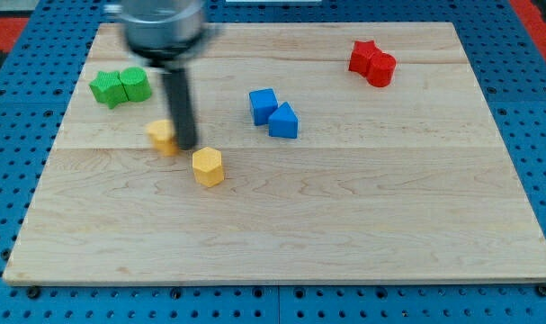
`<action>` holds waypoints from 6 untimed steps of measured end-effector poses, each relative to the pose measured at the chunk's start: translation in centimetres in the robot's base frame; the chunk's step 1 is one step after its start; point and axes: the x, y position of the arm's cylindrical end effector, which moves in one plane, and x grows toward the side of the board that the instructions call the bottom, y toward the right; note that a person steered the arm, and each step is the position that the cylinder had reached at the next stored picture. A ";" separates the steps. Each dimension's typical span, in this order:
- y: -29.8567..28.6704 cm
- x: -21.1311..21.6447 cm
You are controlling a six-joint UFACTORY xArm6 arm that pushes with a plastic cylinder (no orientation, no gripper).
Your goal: Push the yellow heart closer to the green circle
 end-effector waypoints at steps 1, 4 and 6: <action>0.7 0.9; -2.7 -1.8; -5.8 0.2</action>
